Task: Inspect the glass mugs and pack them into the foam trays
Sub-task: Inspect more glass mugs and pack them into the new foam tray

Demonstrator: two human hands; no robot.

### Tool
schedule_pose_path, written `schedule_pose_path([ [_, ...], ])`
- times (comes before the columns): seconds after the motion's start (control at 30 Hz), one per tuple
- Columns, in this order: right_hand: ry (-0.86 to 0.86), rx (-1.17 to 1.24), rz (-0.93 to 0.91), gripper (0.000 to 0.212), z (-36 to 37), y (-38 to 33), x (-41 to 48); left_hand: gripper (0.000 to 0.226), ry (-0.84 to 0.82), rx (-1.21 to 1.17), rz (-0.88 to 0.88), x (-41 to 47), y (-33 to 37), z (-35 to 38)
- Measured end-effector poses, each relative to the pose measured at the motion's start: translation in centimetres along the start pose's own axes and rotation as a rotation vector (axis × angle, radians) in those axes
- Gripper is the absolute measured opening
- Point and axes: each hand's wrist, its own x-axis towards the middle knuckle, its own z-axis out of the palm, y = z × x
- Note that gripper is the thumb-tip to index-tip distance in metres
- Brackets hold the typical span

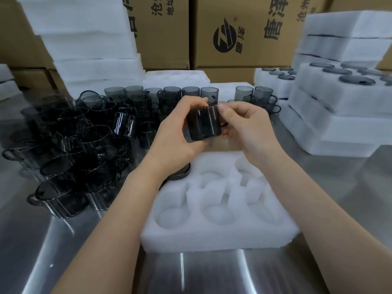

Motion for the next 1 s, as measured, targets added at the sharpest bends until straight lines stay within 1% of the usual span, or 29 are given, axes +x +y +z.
schedule_pose_path([
  [0.07,0.006,0.051,0.076,0.024,-0.12,-0.10,-0.04,0.052,-0.012,0.036,0.029,0.05,-0.05,-0.03],
  [0.13,-0.020,0.169,0.190,0.031,-0.19,-0.26,-0.04,0.050,-0.019,0.080,0.063,0.07,-0.31,-0.04],
  [0.2,-0.083,0.289,0.290,0.026,-0.33,-0.55,0.03,0.051,-0.007,0.112,0.070,0.14,-0.59,-0.05],
  [0.27,-0.152,0.418,0.349,0.014,-0.42,-0.85,0.09,0.054,0.010,0.115,0.060,0.21,-0.70,-0.03],
  [0.3,-0.182,0.483,0.357,0.010,-0.41,-0.95,0.10,0.055,0.017,0.111,0.056,0.22,-0.69,-0.02],
  [0.33,-0.209,0.540,0.351,0.011,-0.39,-0.99,0.06,0.056,0.022,0.107,0.053,0.23,-0.68,0.00],
  [0.4,-0.271,0.622,0.308,0.018,-0.47,-0.99,-0.04,0.058,0.035,0.084,0.038,0.19,-0.59,0.03],
  [0.5,-0.381,0.723,0.223,0.024,-0.62,-0.93,0.00,0.054,0.068,-0.031,-0.029,0.13,-0.22,0.06],
  [0.57,-0.422,0.759,0.171,0.027,-0.63,-0.92,0.10,0.050,0.084,-0.112,-0.067,0.13,-0.12,0.11],
  [0.67,-0.382,0.664,0.095,0.031,-0.40,-0.78,0.13,0.046,0.079,-0.195,-0.114,0.11,-0.24,0.12],
  [0.77,-0.265,0.553,0.062,0.022,-0.18,-0.54,0.06,0.045,0.054,-0.215,-0.141,0.11,-0.23,0.07],
  [0.83,-0.205,0.565,0.079,0.015,-0.22,-0.50,0.15,0.047,0.027,-0.167,-0.132,0.12,-0.22,0.01],
  [0.9,-0.158,0.547,0.108,0.016,-0.29,-0.60,0.19,0.050,-0.001,-0.092,-0.111,0.04,-0.22,-0.07],
  [1.0,-0.078,0.447,0.154,0.018,-0.17,-0.71,0.09,0.055,-0.048,0.014,-0.084,-0.02,-0.21,-0.06],
])
